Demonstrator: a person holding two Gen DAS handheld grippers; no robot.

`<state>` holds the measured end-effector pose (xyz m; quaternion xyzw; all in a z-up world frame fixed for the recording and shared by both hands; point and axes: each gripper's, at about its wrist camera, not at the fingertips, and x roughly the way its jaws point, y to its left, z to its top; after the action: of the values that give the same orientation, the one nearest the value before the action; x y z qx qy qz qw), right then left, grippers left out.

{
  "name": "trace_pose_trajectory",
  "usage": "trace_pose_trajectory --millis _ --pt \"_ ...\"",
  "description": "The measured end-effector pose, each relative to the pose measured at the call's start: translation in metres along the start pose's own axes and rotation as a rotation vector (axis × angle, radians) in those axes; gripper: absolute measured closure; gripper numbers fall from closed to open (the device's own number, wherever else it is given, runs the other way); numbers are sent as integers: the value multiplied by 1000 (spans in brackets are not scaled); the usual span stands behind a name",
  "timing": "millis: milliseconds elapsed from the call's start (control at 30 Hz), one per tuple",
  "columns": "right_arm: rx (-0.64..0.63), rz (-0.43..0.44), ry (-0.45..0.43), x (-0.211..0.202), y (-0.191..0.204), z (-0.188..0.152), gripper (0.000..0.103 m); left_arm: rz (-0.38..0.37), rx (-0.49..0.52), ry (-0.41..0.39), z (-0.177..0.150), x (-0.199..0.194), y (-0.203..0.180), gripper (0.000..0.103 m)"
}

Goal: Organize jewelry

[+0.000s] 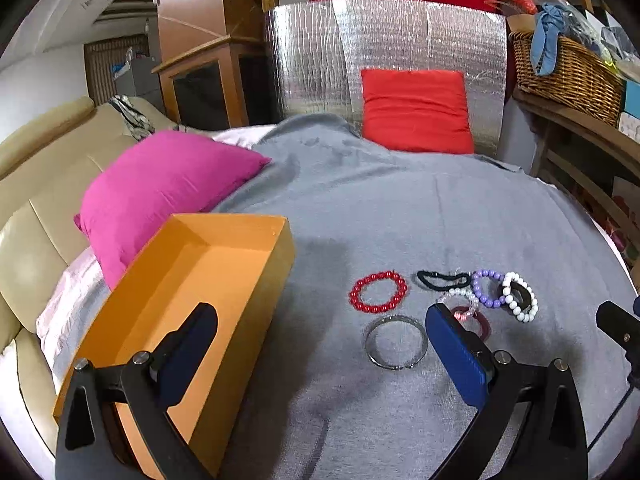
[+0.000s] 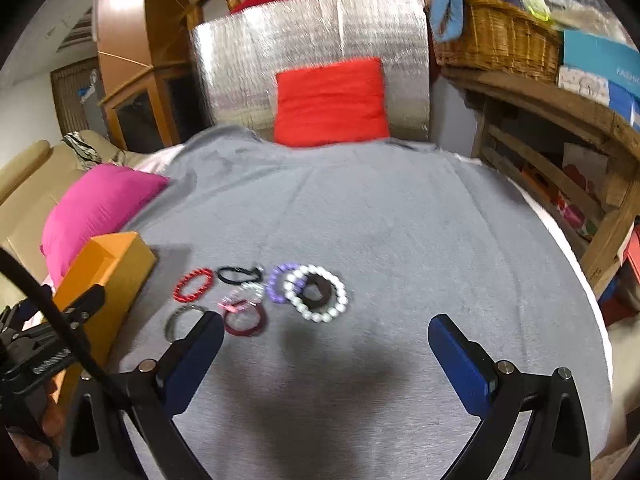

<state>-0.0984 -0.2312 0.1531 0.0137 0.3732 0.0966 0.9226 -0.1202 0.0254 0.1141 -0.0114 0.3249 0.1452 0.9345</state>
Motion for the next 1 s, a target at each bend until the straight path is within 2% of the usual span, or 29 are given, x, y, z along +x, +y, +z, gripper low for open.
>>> trace_pose_trajectory --millis 133,200,333,433,633,800,867,900,1000 --pt "64 35 111 35 -24 2 0 -48 14 84 -3 22 -2 0" --pt "107 49 159 55 -34 4 8 -59 30 123 -6 33 -6 0" --pt "172 101 219 85 -40 5 12 -111 52 196 -11 52 -19 0" --pt "228 137 246 104 -41 7 19 -121 82 218 -13 59 -31 0" --pt "271 142 259 133 -42 8 43 -151 131 225 -13 64 -52 0" --pt "257 160 261 148 -39 9 81 -193 146 235 -7 71 -59 0" --pt "274 180 252 147 -41 11 90 -217 144 236 -7 74 -60 3" --pt "283 188 241 144 -43 11 94 -235 142 239 -6 76 -62 8" --pt "275 172 208 136 -48 13 94 -290 134 262 -6 82 -67 28"
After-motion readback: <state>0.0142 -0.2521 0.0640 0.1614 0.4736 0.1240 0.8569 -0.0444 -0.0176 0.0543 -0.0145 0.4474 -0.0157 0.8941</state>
